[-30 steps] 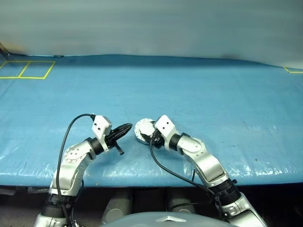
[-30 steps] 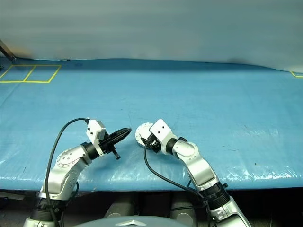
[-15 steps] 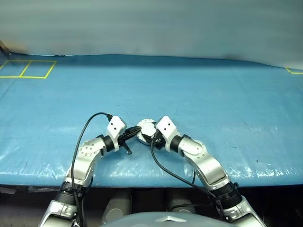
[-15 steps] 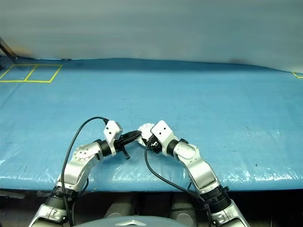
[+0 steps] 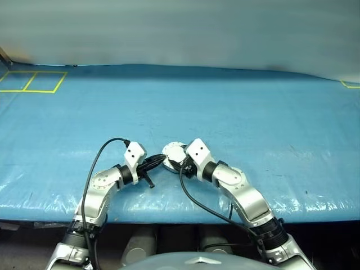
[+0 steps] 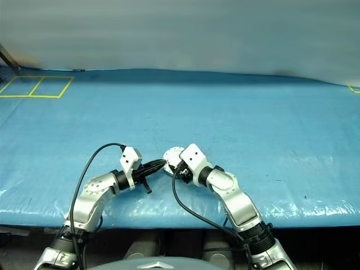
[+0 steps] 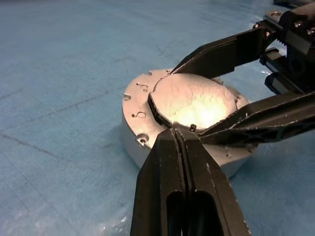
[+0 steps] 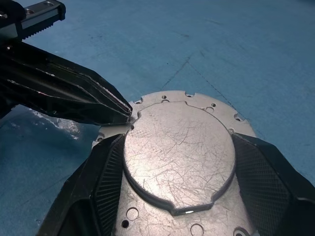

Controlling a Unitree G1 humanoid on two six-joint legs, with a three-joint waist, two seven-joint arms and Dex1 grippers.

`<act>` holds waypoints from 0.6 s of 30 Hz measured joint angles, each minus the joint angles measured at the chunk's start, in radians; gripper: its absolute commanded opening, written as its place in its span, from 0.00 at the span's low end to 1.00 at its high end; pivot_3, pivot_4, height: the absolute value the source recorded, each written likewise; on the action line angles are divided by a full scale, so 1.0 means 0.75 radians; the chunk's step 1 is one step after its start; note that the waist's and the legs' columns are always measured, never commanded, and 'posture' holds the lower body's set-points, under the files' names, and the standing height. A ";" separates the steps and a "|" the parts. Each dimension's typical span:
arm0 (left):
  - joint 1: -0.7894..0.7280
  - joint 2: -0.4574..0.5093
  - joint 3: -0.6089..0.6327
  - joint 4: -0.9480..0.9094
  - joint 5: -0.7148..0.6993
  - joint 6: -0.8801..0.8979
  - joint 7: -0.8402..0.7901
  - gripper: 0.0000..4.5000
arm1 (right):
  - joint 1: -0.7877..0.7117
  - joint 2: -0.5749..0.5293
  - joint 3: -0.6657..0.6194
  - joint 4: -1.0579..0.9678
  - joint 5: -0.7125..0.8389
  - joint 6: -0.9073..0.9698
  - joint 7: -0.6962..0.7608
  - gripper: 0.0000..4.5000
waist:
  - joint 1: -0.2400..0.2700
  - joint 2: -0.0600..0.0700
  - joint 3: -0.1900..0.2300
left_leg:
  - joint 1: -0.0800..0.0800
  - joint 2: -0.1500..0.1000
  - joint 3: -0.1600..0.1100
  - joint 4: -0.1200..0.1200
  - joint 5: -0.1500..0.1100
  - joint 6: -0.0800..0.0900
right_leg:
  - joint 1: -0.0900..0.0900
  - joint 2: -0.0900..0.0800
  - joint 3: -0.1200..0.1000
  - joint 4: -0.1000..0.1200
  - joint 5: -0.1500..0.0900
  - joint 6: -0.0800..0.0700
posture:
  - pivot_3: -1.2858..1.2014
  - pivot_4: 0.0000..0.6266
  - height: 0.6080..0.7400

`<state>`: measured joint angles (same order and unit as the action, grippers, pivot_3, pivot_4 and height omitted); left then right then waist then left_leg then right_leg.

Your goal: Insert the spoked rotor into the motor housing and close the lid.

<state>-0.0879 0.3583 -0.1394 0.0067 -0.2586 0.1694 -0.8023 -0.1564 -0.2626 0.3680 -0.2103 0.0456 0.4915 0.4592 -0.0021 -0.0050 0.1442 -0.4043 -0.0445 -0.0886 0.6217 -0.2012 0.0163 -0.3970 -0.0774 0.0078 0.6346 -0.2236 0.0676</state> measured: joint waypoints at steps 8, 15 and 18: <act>-0.015 -0.005 -0.016 0.019 0.023 -0.012 -0.003 0.00 | 0.000 -0.005 0.000 -0.002 0.000 0.000 0.000 0.67 | 0.003 0.000 0.000 | 0.000 0.000 0.000 0.000 -0.001 -0.001 | 0.001 0.000 0.000 -0.001 0.000 0.000 | 0.52 0.24 1.00; -0.025 -0.008 -0.031 0.026 0.041 -0.040 0.013 0.00 | 0.062 -0.025 -0.039 -0.056 0.057 -0.022 0.061 0.99 | 0.009 0.000 0.000 | 0.000 0.000 -0.001 -0.001 -0.003 -0.003 | 0.003 0.000 -0.001 -0.006 0.000 0.001 | 0.52 0.24 1.00; -0.023 -0.006 -0.032 0.027 0.050 -0.039 0.021 0.00 | 0.092 -0.032 -0.095 -0.111 0.147 0.022 0.118 0.99 | 0.008 0.000 0.000 | 0.000 0.000 -0.002 -0.001 -0.003 -0.003 | 0.002 0.000 -0.001 -0.006 0.000 0.001 | 0.52 0.24 1.00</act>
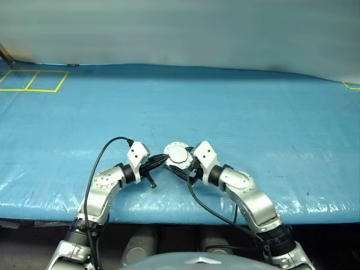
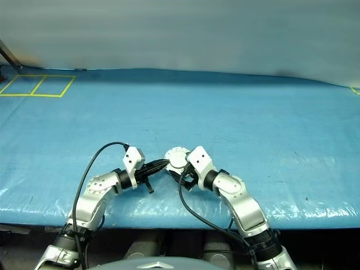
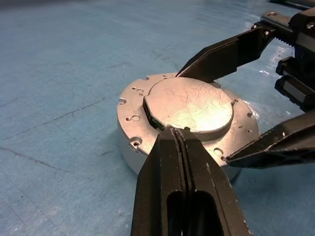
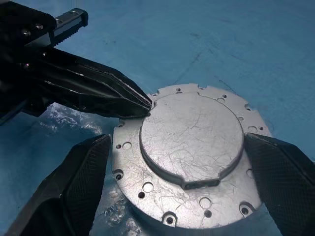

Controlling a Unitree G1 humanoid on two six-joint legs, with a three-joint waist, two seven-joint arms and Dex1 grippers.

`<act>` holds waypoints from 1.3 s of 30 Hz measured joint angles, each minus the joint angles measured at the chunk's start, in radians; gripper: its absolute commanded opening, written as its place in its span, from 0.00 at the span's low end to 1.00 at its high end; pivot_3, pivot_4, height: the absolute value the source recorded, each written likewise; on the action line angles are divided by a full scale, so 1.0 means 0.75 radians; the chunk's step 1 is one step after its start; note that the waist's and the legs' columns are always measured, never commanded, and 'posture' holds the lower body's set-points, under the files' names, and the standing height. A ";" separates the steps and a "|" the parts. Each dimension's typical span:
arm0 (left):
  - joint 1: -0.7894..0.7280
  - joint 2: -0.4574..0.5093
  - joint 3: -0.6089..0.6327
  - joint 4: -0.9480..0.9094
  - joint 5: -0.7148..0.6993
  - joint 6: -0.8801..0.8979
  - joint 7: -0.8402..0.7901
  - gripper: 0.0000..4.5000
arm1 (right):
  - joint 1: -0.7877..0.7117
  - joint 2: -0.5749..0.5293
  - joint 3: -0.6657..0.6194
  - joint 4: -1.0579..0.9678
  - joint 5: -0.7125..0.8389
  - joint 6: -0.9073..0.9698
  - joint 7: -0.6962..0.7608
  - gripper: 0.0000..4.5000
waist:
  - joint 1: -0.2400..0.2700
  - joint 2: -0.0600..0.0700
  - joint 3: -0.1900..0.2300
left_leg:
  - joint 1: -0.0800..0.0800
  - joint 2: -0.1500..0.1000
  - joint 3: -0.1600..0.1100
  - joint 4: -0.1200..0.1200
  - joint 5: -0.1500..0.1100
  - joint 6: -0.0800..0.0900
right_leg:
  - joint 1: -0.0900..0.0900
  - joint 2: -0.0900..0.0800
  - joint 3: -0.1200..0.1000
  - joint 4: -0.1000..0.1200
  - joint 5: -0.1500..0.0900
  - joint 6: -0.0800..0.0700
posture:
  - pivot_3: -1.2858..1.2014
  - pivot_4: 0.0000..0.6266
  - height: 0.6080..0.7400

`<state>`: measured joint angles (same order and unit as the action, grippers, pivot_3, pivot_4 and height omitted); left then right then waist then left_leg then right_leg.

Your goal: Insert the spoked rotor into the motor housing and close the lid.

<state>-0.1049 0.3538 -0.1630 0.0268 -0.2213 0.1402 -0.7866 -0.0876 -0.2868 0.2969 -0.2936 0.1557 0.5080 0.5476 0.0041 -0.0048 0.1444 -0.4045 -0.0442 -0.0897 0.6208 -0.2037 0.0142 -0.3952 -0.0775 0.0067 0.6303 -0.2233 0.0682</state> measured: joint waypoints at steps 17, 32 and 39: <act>-0.004 0.001 -0.010 0.001 0.014 -0.006 0.000 0.00 | 0.103 0.133 -0.604 -0.070 0.762 0.529 -0.130 0.99 | 0.011 0.004 0.003 | -0.010 0.001 0.000 0.000 0.002 0.008 | -0.007 -0.001 0.000 -0.003 0.001 0.000 | 0.52 0.24 1.00; -0.014 0.004 -0.008 0.005 0.030 -0.014 -0.010 0.00 | 0.094 0.246 -0.647 0.152 0.986 0.713 -0.170 0.99 | 0.002 0.005 0.004 | -0.009 0.001 0.001 0.000 0.002 0.008 | -0.007 0.001 0.000 -0.003 0.001 0.001 | 0.52 0.24 1.00; -0.014 0.008 -0.006 0.004 0.030 -0.012 -0.011 0.00 | 0.071 0.277 -0.596 0.191 0.956 0.636 -0.164 0.95 | -0.004 0.006 0.003 | -0.009 0.000 0.001 0.000 0.002 0.008 | -0.007 0.001 0.000 -0.003 0.001 0.001 | 0.52 0.24 1.00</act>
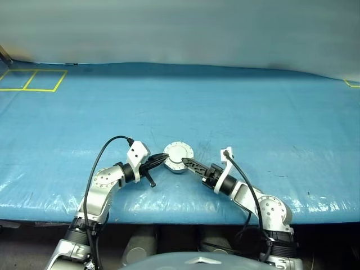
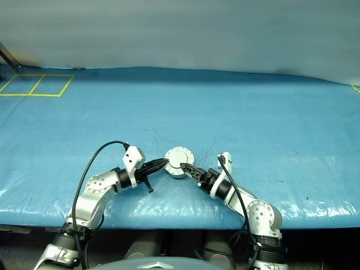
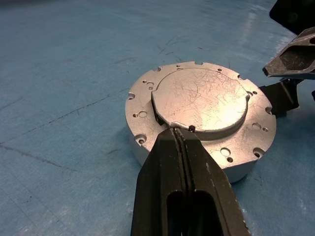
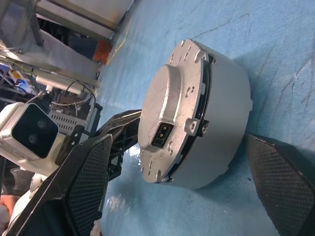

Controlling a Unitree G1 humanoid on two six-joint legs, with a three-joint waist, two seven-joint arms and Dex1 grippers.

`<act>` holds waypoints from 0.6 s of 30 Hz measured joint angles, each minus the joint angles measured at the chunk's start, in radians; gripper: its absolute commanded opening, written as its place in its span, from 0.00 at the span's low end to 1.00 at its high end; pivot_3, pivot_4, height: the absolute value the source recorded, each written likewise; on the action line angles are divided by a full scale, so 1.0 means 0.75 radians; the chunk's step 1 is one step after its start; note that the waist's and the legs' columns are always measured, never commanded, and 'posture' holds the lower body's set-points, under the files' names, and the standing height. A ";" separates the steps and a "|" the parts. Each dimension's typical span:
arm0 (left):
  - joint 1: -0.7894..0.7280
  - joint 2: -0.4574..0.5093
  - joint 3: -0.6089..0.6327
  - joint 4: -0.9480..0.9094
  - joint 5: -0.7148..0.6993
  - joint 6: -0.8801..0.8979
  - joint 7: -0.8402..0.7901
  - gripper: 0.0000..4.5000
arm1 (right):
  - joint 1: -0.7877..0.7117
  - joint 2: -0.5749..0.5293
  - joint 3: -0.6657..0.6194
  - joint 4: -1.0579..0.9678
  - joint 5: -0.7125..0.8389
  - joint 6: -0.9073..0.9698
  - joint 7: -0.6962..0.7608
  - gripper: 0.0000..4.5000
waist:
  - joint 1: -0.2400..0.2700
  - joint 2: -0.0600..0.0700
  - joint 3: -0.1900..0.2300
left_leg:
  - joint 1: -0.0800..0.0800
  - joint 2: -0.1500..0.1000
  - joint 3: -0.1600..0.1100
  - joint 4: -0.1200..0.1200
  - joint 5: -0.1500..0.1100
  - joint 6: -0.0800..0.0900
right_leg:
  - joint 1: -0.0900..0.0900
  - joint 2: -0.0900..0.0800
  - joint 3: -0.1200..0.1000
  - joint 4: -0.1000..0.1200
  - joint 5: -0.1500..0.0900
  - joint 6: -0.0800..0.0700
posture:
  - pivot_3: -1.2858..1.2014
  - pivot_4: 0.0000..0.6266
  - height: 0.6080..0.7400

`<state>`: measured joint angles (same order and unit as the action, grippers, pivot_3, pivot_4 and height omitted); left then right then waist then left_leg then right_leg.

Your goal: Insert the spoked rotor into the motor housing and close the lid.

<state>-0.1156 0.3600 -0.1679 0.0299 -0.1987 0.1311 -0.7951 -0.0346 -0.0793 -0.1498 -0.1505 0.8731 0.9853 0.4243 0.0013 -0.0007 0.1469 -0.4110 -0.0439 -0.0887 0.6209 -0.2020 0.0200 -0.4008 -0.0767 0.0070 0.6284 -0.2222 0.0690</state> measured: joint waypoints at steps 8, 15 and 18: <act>-0.010 0.022 0.002 0.000 0.001 0.012 -0.015 0.00 | 0.018 -0.005 0.046 0.032 -0.016 -0.031 0.019 0.42 | -0.002 0.000 0.000 | -0.001 0.000 0.000 0.000 0.000 0.000 | -0.001 0.000 0.000 0.000 0.000 0.000 | 0.52 0.24 1.00; -0.008 0.026 0.006 0.004 0.005 0.019 -0.012 0.00 | 0.028 -0.013 0.066 0.011 -0.012 -0.056 0.038 0.29 | -0.003 0.000 0.000 | -0.001 0.000 0.000 0.001 0.000 0.000 | -0.001 0.000 0.000 0.000 0.000 0.000 | 0.52 0.24 1.00; -0.010 0.026 0.007 0.008 0.005 0.019 -0.012 0.00 | 0.028 -0.009 0.073 0.007 -0.019 -0.064 0.034 0.29 | -0.005 0.000 0.000 | -0.001 0.000 0.000 0.000 0.000 0.000 | -0.001 0.000 0.000 0.000 0.000 0.000 | 0.52 0.24 1.00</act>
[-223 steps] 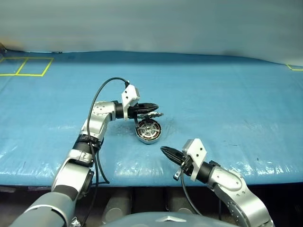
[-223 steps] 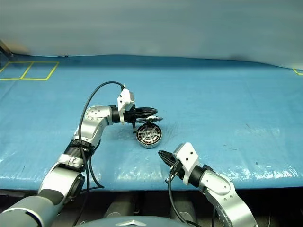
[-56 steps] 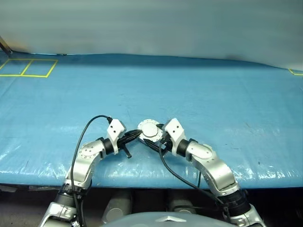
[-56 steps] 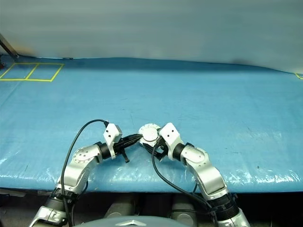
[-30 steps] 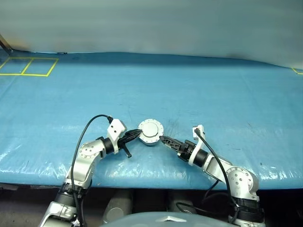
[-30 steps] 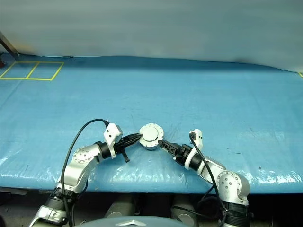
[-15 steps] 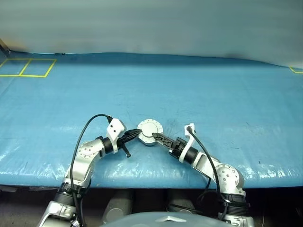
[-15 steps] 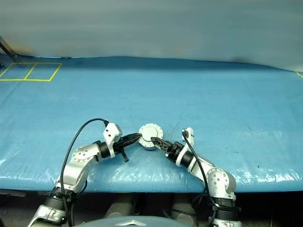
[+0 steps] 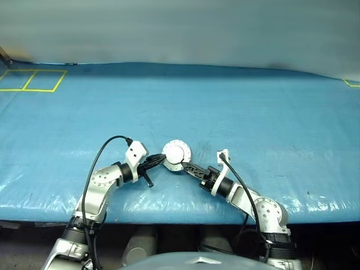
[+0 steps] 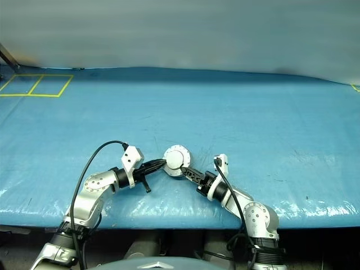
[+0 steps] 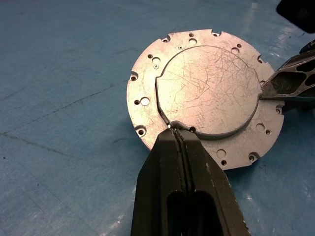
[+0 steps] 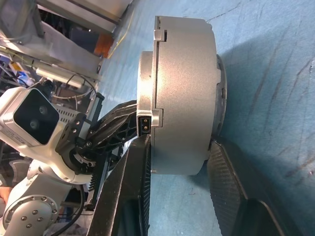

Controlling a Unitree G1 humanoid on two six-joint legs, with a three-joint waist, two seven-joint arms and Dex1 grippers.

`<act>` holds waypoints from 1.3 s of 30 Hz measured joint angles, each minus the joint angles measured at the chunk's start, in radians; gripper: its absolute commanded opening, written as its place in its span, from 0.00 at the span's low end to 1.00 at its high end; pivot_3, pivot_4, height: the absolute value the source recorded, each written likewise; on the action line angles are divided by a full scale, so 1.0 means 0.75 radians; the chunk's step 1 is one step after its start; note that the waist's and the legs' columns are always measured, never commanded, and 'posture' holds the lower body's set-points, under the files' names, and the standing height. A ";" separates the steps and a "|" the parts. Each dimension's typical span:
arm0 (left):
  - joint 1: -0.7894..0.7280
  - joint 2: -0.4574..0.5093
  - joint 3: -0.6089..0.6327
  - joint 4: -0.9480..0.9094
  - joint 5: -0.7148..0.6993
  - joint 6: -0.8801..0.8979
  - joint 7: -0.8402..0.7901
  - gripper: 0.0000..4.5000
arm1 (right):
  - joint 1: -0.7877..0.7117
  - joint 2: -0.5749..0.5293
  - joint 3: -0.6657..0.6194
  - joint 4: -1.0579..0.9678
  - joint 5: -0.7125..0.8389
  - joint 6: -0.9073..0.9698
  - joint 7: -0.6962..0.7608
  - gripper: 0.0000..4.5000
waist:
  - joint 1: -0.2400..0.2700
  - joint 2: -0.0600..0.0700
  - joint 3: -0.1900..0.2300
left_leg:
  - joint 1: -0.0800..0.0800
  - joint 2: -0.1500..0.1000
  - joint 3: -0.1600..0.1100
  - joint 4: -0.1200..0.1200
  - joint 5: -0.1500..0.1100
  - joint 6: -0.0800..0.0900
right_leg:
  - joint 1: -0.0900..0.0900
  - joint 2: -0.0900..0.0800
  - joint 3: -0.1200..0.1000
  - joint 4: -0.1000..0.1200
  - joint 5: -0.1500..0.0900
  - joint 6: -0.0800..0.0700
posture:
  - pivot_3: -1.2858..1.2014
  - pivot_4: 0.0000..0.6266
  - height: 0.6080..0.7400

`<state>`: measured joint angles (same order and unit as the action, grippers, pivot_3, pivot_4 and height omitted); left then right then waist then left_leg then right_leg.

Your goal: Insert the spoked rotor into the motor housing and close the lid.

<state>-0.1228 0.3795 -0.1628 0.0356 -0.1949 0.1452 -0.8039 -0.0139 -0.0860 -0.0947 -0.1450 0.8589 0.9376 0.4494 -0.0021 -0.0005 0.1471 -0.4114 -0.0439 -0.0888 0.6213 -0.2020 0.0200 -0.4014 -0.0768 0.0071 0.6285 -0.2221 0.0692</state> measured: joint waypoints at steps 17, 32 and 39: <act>0.135 0.053 0.209 -0.412 -0.529 0.353 -0.090 0.00 | 0.011 0.148 -0.086 -0.005 0.097 -0.013 -0.169 0.29 | -0.020 0.003 0.003 | -0.006 0.002 0.003 -0.002 0.000 0.000 | -0.009 0.002 0.003 0.002 0.004 -0.008 | 0.52 0.24 1.00; 0.191 -0.148 0.428 -0.313 -0.791 0.450 0.077 0.58 | -0.085 0.218 -0.134 -0.046 0.475 -0.014 -0.204 0.29 | -0.031 0.004 0.009 | -0.008 0.003 0.005 -0.001 0.000 0.000 | -0.007 0.005 0.005 0.004 0.009 -0.002 | 0.52 0.24 1.00; 0.216 -0.257 0.435 -0.313 -1.010 0.561 0.058 0.99 | -0.141 0.197 -0.050 -0.086 0.553 0.036 -0.229 0.29 | -0.033 0.004 0.009 | -0.008 0.003 0.005 0.002 0.000 0.000 | -0.006 0.005 0.006 0.004 0.006 -0.007 | 0.52 0.24 1.00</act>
<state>0.0393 0.1870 0.1632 -0.1992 -0.9523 0.5661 -0.7603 -0.1195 0.0616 -0.1326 -0.2092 1.2736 0.9650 0.2780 -0.0268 0.0024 0.1539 -0.4172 -0.0420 -0.0848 0.6224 -0.2018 0.0202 -0.4057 -0.0728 0.0115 0.6316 -0.2178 0.0642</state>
